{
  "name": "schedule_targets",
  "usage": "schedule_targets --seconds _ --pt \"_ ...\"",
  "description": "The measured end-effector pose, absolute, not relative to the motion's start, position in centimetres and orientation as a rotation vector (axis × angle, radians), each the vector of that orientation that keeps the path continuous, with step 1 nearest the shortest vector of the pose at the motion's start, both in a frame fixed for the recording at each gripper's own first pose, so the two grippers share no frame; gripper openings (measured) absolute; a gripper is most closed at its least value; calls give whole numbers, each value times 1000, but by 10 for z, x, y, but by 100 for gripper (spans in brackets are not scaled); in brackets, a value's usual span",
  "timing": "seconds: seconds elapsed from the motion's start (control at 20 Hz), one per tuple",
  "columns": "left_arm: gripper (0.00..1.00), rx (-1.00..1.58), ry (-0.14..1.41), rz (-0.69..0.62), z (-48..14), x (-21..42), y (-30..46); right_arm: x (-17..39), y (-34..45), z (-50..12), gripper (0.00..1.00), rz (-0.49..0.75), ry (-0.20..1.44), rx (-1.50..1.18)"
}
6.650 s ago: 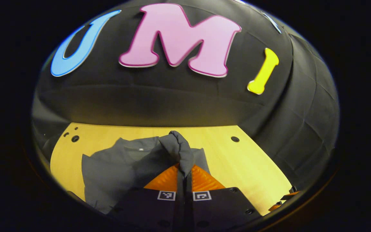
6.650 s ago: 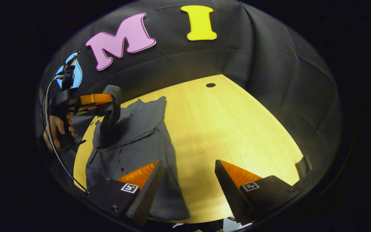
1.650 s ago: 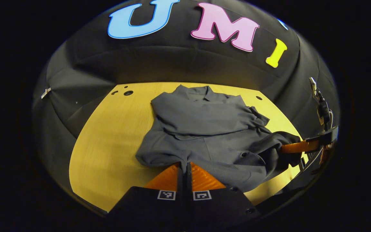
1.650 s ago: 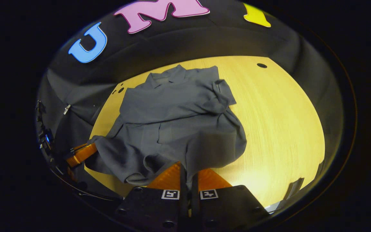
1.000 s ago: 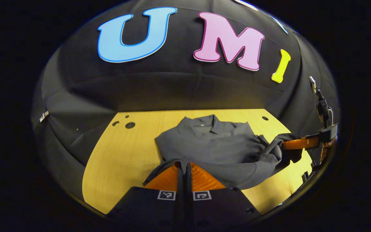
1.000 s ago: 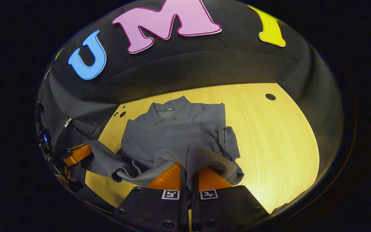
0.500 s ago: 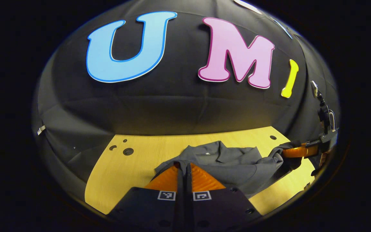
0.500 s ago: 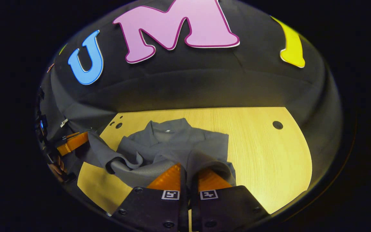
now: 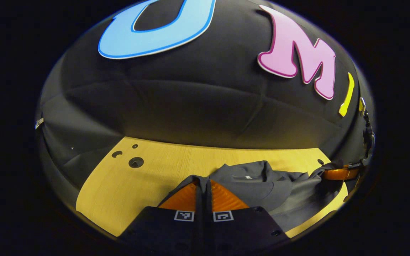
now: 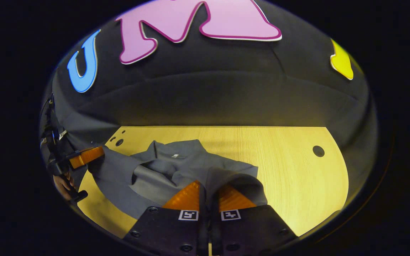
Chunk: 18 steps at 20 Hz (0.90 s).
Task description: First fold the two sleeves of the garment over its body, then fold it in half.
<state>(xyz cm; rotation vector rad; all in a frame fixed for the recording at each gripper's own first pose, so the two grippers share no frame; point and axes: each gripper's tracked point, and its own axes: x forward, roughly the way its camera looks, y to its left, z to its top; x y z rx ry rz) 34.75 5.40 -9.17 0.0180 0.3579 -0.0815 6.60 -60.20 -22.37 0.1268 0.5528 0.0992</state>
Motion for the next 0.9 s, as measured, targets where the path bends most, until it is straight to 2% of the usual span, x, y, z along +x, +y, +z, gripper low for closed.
schedule_targets --seconds 0.35,0.4,0.45,0.5,0.6,0.7,0.75,0.9 --pt "5 86 349 -85 -113 385 53 108 -609 -259 8 38 589 170" --pt "9 98 354 -74 -116 388 52 113 -609 -264 9 29 590 165" --pt "5 114 360 -67 -118 388 51 116 -608 -269 11 23 596 160" --pt "6 128 361 -62 -119 388 49 116 -608 -271 12 20 600 160" --pt "10 123 361 -54 -120 389 45 115 -607 -274 27 17 613 164" --pt "13 109 368 -48 -122 386 45 111 -611 -271 51 12 611 159" --pt "14 100 370 -45 -121 383 46 110 -612 -267 36 17 604 156" --pt "31 70 361 -23 -113 373 53 99 -617 -250 80 8 577 136"
